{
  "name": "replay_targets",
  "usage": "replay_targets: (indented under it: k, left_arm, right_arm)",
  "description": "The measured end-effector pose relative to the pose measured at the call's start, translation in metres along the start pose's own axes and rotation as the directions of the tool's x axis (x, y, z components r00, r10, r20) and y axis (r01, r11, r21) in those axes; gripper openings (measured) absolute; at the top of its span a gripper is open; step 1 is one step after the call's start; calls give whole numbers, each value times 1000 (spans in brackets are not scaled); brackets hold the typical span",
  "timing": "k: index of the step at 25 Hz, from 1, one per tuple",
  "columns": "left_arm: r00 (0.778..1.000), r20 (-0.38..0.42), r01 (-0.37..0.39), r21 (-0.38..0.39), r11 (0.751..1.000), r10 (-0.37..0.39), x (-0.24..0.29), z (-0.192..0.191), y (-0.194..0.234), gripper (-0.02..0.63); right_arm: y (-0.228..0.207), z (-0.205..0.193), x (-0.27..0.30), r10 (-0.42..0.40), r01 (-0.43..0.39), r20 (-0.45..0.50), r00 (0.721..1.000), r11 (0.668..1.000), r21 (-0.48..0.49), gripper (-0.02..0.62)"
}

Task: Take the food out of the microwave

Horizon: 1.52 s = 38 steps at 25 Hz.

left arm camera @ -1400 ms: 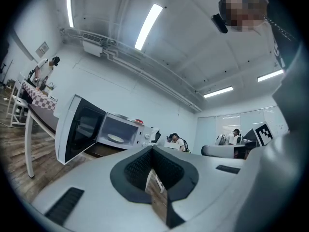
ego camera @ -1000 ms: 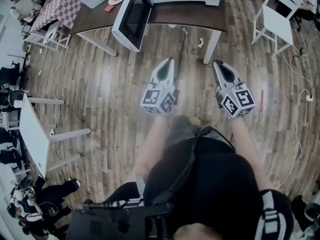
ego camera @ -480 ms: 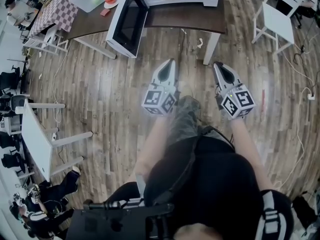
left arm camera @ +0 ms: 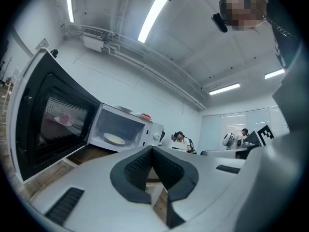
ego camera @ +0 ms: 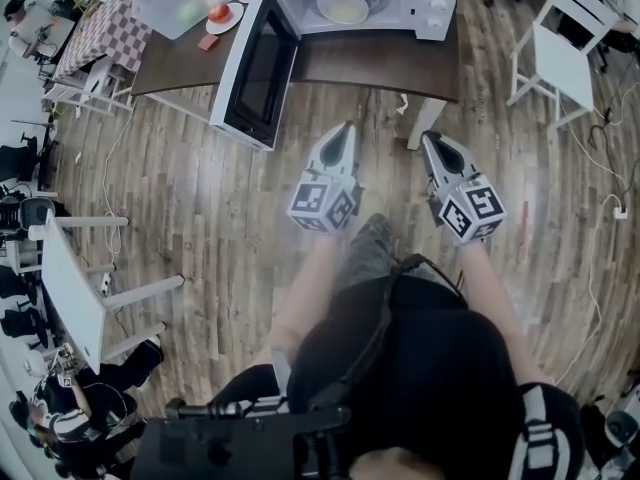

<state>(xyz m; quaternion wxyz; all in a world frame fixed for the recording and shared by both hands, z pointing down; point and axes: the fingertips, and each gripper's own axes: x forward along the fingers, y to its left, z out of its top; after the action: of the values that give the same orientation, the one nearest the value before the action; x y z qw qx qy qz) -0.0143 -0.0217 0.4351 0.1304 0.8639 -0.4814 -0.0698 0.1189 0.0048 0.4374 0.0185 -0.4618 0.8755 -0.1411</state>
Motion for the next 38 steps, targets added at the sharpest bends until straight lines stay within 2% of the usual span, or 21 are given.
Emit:
replay_targets:
  k: [12,20,28,38]
  left_arm:
    - [1000,-19,-10,-16,1000,10,73,17,61,-9]
    - [999,-35,18,-28,999,-19,115,17,93,-9]
    - [998,-55,14,-47,999,-17,126,7,112,-9]
    - [999,-51,-11,-92,996,6,137,-1,124,-9]
  right_arm:
    - [-36,16,93,7,-7,-27,1000,1000,8,2]
    - [-54,19,147,-2,2,-44,999,1000,-1,2]
    - [-52,0,177,14,-13,-100,995,1000,9,2]
    - [-43,-13,210,70,-69,-149,986,998,8,2]
